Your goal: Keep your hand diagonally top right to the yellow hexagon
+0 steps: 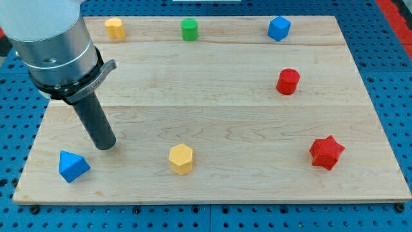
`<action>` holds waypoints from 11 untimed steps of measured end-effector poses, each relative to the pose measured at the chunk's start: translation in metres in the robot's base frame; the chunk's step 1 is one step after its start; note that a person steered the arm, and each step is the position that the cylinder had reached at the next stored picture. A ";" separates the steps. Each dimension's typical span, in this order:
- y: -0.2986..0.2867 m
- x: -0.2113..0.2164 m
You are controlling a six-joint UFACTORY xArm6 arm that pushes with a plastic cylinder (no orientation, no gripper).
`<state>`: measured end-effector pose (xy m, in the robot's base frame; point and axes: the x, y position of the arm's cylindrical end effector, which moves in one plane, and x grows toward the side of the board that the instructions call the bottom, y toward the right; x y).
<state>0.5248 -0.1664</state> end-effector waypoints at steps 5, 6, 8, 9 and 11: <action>0.039 -0.008; 0.039 -0.008; 0.038 -0.011; 0.068 -0.022; 0.166 -0.052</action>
